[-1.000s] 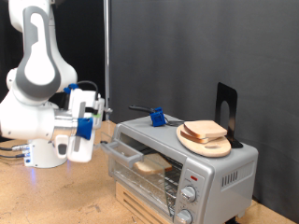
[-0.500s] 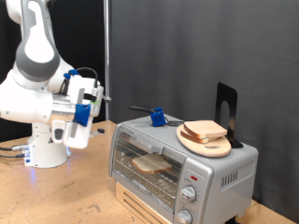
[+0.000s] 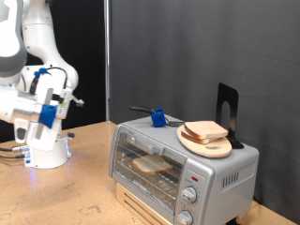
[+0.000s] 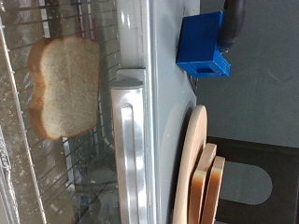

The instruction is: Make a piece of toast with the oven

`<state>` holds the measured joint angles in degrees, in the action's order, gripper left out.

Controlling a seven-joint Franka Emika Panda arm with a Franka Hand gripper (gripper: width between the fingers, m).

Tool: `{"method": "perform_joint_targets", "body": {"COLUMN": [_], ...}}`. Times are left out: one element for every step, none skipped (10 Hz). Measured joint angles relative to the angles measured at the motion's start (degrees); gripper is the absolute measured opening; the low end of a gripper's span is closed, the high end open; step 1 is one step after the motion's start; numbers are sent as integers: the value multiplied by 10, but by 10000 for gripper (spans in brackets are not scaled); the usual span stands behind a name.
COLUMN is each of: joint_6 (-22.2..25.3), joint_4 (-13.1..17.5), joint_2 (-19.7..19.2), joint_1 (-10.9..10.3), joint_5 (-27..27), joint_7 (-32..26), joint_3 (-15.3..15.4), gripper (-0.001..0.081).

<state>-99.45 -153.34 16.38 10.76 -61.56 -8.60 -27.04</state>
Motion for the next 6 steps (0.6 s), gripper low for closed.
{"method": "perform_joint_targets", "body": {"joint_6": [7, 32, 65, 92, 107, 111], "joint_4": [0, 8, 33, 68, 99, 123], "joint_2": [-1, -7, -25, -52, -80, -105], "joint_1": [0, 0, 0, 0, -1, -1], "joint_5": [0, 11, 27, 38, 39, 17], "joint_7": [2, 7, 17, 30, 45, 60], "joint_3": [0, -4, -10, -13, -13, -13], "gripper": [806, 806, 806, 806, 806, 806]}}
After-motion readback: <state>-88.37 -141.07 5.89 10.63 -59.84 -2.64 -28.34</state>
